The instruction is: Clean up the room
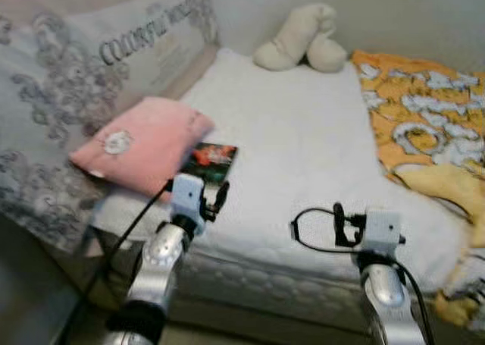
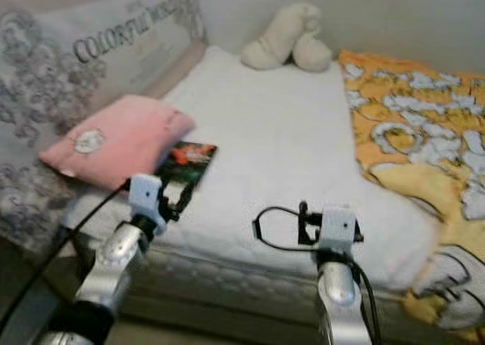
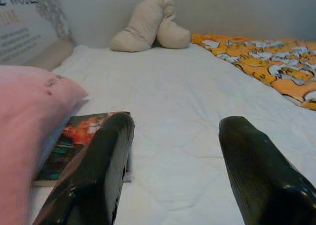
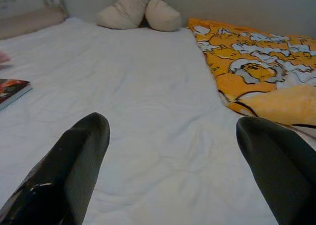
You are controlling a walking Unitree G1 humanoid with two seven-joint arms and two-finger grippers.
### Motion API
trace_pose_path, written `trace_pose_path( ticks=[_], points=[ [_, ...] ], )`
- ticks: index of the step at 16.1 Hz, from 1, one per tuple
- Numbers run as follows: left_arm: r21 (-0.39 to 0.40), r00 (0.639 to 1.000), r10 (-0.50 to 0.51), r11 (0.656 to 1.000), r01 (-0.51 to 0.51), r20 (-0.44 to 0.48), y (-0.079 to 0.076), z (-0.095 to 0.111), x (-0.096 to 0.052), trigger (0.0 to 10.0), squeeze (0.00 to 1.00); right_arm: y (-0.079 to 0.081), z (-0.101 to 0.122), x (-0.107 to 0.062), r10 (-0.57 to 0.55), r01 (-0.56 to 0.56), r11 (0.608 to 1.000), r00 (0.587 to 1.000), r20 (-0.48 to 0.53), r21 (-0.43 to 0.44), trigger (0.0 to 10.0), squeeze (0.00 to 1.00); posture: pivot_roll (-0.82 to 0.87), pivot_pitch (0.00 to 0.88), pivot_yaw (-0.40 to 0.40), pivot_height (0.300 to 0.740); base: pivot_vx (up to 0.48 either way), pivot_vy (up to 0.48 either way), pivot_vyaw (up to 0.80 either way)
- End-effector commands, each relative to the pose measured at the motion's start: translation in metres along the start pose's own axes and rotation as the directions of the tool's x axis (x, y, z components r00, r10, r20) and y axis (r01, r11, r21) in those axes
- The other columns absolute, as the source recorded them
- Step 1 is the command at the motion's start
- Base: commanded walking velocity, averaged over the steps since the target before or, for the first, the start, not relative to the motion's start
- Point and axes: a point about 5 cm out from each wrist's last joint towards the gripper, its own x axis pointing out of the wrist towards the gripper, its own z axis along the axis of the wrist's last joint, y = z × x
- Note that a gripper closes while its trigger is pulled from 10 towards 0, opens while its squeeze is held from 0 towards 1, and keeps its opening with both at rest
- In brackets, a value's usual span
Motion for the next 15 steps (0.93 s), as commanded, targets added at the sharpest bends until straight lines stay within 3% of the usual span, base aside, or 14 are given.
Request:
trace_pose_path(
  ticks=[1, 7, 9, 10, 11, 15],
  points=[
    [0.009, 0.998, -0.057, 0.998, 0.057, 0.012, -0.012, 0.002, 0.004, 10.0, 0.00, -0.008, -0.003, 0.000, -0.029, 0.029, 0.999, 1.000, -0.006, -0.023, 10.0, 0.00, 0.08, 0.000, 0.028, 0.740, 0.000, -0.431, 0.00],
    [0.022, 1.000, -0.025, 0.999, 0.025, -0.014, -0.008, -0.003, 0.005, 10.0, 0.00, -0.005, -0.007, -0.002, -0.005, 0.005, 1.000, 1.000, -0.012, -0.001, 10.0, 0.00, 0.08, 0.000, 0.019, 0.740, 0.000, -0.431, 0.00],
    [-0.051, 0.997, 0.055, 0.997, -0.058, -0.059, 0.006, -0.007, 0.000, 10.0, 0.00, -0.012, -0.009, -0.006, -0.026, 0.030, 0.987, 0.999, -0.024, 0.156, 10.0, 0.00, 0.09, 0.000, 0.018, 0.740, 0.000, -0.433, 0.00],
    [-0.074, 0.995, 0.069, 0.994, -0.074, -0.075, 0.008, -0.007, 0.000, 10.0, 0.00, -0.013, -0.011, -0.006, -0.025, 0.032, 0.981, 0.999, -0.038, 0.189, 10.0, 0.00, 0.09, 0.000, 0.019, 0.740, 0.000, -0.435, 0.00],
    [-0.079, 0.996, 0.068, 0.994, -0.072, -0.063, 0.011, -0.002, 0.003, 10.0, 1.00, -0.015, -0.013, -0.005, -0.025, 0.033, 0.986, 0.998, -0.054, 0.164, 10.0, 1.00, 0.10, 0.000, 0.023, 0.740, 0.000, -0.446, 0.00],
    [-0.054, 0.996, 0.085, 0.995, -0.086, -0.020, 0.014, 0.012, 0.015, 10.0, 1.00, -0.020, -0.008, -0.001, -0.044, 0.044, 0.997, 0.999, -0.004, 0.069, 10.0, 1.00, 0.09, 0.000, 0.027, 0.740, 0.000, -0.438, 0.00]
  ],
)
